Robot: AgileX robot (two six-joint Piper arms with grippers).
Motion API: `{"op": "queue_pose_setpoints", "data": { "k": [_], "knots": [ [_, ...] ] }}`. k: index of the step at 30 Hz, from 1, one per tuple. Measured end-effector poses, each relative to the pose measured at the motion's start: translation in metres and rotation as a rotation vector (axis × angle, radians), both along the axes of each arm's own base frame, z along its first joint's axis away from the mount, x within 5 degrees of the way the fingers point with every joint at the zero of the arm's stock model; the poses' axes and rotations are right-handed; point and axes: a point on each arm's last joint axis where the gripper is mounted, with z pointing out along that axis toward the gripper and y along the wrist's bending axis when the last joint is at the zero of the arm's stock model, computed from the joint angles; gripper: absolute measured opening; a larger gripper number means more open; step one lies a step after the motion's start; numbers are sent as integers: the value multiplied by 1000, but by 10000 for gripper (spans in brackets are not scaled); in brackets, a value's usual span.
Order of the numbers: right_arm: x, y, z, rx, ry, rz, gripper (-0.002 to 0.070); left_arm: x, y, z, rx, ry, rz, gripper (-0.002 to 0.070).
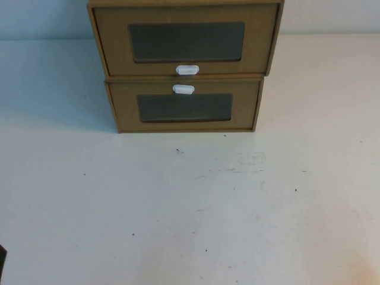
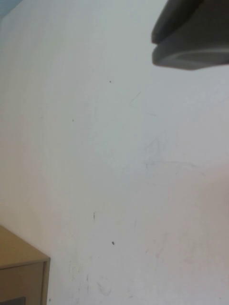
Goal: Open the shoe box
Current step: 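Pull the top drawer of the cardboard box fully open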
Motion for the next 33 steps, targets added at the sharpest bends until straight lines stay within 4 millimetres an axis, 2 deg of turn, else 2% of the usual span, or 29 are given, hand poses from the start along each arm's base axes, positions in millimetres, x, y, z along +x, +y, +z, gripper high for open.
{"op": "queue_pose_setpoints", "data": {
  "k": [3, 6, 12, 14, 16, 21, 24, 28, 33],
  "knots": [
    [0, 0, 0, 0, 0, 0, -14, 1, 0, 8, -197, -56, 20, -5],
    [0, 0, 0, 0, 0, 0, -13, 2, 1, 14, -295, -111, 39, -5],
    [0, 0, 0, 0, 0, 0, -13, 2, 3, 19, -346, -156, 53, -5],
    [0, 0, 0, 0, 0, 0, -13, 1, 1, 20, -345, -130, 41, -5],
    [0, 0, 0, 0, 0, 0, -13, 0, -2, 29, -339, -79, 15, -5],
    [0, 0, 0, 0, 0, 0, -13, 11, -12, 72, -211, 132, -71, -5],
    [0, 0, 0, 0, 0, 0, -13, 26, -18, 104, -106, 246, -134, -5],
    [0, 0, 0, 0, 0, 0, -13, 61, -27, 158, 74, 286, -234, -5],
    [0, 0, 0, 0, 0, 0, -13, 126, -40, 209, 198, 287, -343, -5]
  ]
}}
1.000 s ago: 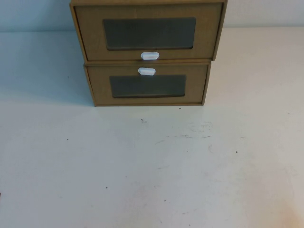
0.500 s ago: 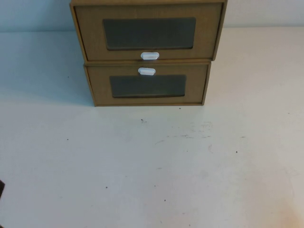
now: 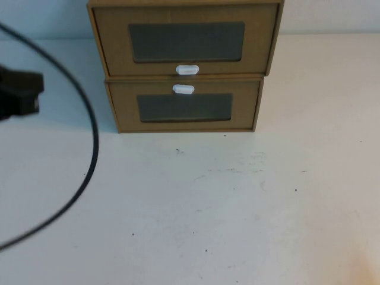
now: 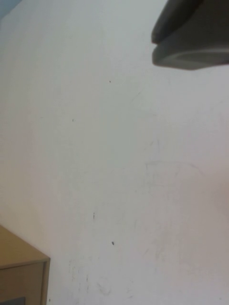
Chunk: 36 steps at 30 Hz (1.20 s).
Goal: Open the shoe box
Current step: 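Pull the top drawer of the cardboard box fully open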
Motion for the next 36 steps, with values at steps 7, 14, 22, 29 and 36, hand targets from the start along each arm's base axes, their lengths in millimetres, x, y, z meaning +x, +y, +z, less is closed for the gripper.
{"op": "queue_pose_setpoints", "data": {
  "k": [7, 14, 22, 29, 36],
  "knots": [
    [0, 0, 0, 0, 0, 0, -13, 95, -38, 60, 72, -30, -197, -5],
    [0, 0, 0, 0, 0, 0, -14, 178, -73, 82, 78, 36, -316, -5],
    [0, 0, 0, 0, 0, 0, -13, 241, -93, 60, -7, 42, -341, -5],
    [0, 0, 0, 0, 0, 0, -13, 262, -106, 26, 3, 97, -382, -5],
    [0, 0, 0, 0, 0, 0, -13, 265, -118, 16, 19, 100, -425, -5]
  ]
}}
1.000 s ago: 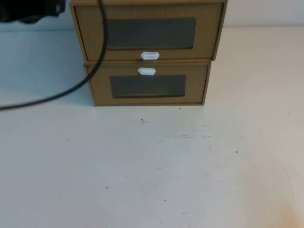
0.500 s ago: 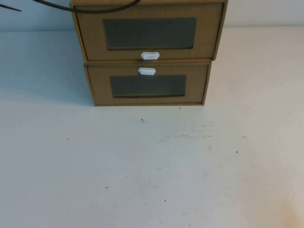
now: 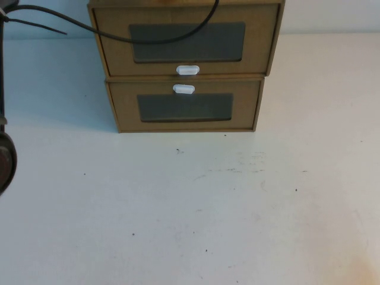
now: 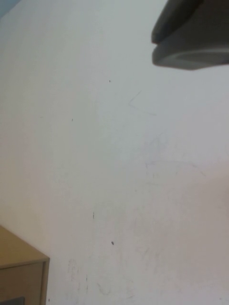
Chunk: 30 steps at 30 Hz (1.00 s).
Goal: Open the shoe box
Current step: 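Pull the top drawer of the cardboard box fully open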
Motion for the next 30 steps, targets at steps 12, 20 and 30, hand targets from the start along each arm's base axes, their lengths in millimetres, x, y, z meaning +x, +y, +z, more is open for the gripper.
{"op": "queue_pose_setpoints", "data": {
  "k": [12, 20, 30],
  "knots": [
    [0, 0, 0, 0, 0, 0, -14, 1, -2, 0, -4, -8, -4, -5],
    [0, 0, 0, 0, 0, 0, -13, 1, -2, 0, -9, -10, -8, -5],
    [3, 0, 12, 63, -134, -9, -14, 0, -3, 0, -21, -6, -15, -5]
  ]
}}
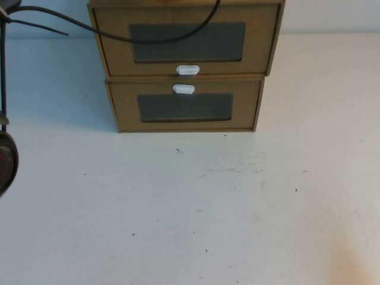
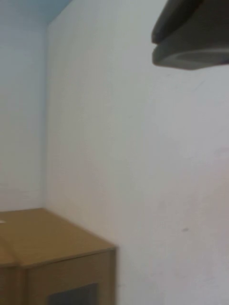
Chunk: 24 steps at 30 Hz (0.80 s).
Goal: Open the shoe box
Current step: 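Pull the top drawer of the cardboard box fully open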
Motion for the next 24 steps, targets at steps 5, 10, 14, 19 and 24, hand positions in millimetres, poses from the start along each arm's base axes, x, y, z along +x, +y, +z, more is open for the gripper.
{"op": "queue_pose_setpoints", "data": {
  "k": [5, 10, 14, 19, 24],
  "knots": [
    [1, -1, 15, 249, -159, -24, -14, 0, -1, -1, -5, 3, -3, -5],
    [1, -2, 19, 388, -191, -37, -14, 1, -1, -1, -9, 7, -6, -5],
    [1, -2, 19, 630, -184, -46, -14, 1, -1, -2, -12, 10, -8, -5],
    [-1, 6, 22, 750, -101, 13, -14, 1, -1, -2, -12, 10, -8, -5],
    [-1, 18, 46, 737, 31, 109, -14, 2, 1, -2, -14, 10, -3, -5]
  ]
}}
